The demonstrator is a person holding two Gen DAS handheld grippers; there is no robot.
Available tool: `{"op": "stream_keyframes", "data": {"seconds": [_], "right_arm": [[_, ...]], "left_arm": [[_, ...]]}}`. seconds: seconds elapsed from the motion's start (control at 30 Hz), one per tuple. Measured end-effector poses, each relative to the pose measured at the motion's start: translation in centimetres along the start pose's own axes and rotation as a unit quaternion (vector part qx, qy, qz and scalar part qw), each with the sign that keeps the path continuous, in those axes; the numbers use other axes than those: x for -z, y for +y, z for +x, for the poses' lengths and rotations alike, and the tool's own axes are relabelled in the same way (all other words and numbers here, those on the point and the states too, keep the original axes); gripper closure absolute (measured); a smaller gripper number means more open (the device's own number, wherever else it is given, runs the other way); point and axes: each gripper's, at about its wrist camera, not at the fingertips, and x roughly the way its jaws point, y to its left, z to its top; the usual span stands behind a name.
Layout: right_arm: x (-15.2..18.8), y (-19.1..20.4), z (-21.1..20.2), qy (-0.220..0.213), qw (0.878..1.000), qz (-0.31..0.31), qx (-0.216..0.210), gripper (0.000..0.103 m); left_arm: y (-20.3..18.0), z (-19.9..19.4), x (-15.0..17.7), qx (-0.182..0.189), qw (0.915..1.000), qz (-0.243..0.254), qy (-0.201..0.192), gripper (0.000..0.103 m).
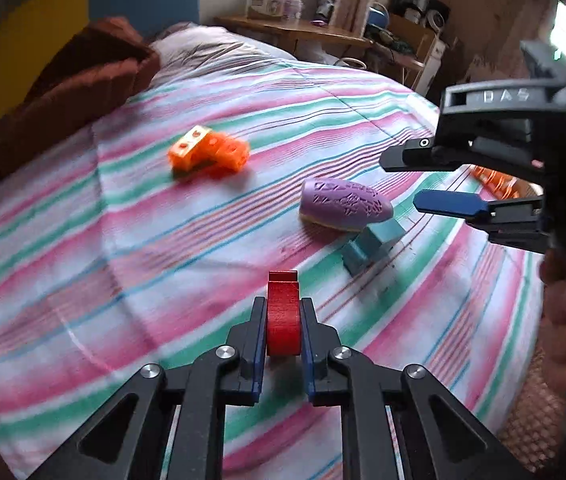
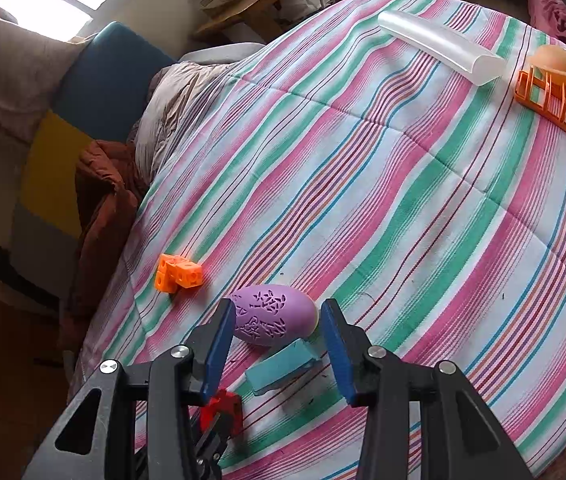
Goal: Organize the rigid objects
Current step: 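Grasp the red K puzzle piece with the left tool and lift it, then hold the red puzzle piece up with the left tool while the right tool grasps the purple egg-shaped soap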
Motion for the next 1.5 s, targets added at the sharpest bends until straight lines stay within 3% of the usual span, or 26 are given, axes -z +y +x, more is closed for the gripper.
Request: {"op": "stream_keyframes", "data": {"seconds": [0.13,0.2,0.3,0.33,0.37,0.43,0.47,0.6,0.87,0.9,0.93,0.97,1.1,1.37,1.5], "right_arm": [[0.1,0.3,0.2,0.000,1.000,-0.006,0.003,0.059],[0.2,0.4,0.3,0.001,1.000,-0.009,0.006,0.059],[0.2,0.3,0.3,-0.003,1.000,-0.010,0.013,0.059],[0.2,0.3,0.3,-0.003,1.000,-0.008,0.013,0.059],[0.2,0.2,0.3,-0.004,1.000,-0.007,0.014,0.058],[0.2,0.1,0.3,-0.004,1.000,-0.007,0.018,0.059],[0.2,0.1,0.3,-0.003,1.000,-0.007,0.018,0.059],[0.3,0.0,0.1,-0.004,1.000,-0.008,0.019,0.059],[0.0,-0.5,-0.1,-0.005,1.000,0.002,0.009,0.059],[0.0,-0.5,-0.1,-0.005,1.000,0.003,0.008,0.059],[0.0,-0.5,-0.1,-0.005,1.000,0.004,0.007,0.059],[0.0,-0.6,-0.1,-0.005,1.000,0.005,0.006,0.058],[-0.2,-0.6,0.0,-0.005,1.000,0.009,0.002,0.058],[0.4,0.6,1.0,0.009,1.000,-0.014,-0.003,0.041],[0.7,1.5,1.2,0.004,0.999,-0.040,0.008,0.041]], "left_arm": [[2.9,-0.8,1.8,0.048,0.9958,-0.078,0.005,0.088],[4.1,-0.9,2.9,0.045,0.9933,-0.106,0.013,0.088],[4.8,-1.6,3.8,0.038,0.9937,-0.106,0.005,0.086],[4.8,-1.9,4.0,0.039,0.9936,-0.106,0.005,0.079],[4.9,-2.2,4.1,0.036,0.9938,-0.105,0.003,0.063],[5.0,-3.1,4.3,0.000,0.9950,-0.100,-0.008,0.038],[5.1,-3.4,4.4,-0.007,0.9950,-0.099,-0.010,0.037],[5.0,-3.8,4.7,-0.047,0.9949,-0.089,-0.007,0.037],[3.5,-2.1,2.8,-0.078,0.9963,-0.037,0.008,0.038],[3.3,-1.6,2.6,-0.080,0.9963,-0.029,0.011,0.042],[3.2,-1.1,2.6,-0.084,0.9961,-0.024,0.015,0.063],[3.3,-0.7,2.7,-0.092,0.9954,-0.021,0.020,0.070],[3.5,-1.4,3.7,-0.082,0.9965,-0.016,0.002,0.071],[3.3,-2.8,6.1,-0.082,0.9962,-0.012,-0.027,0.070],[3.6,-3.1,6.5,-0.074,0.9966,-0.020,-0.031,0.070]]}}
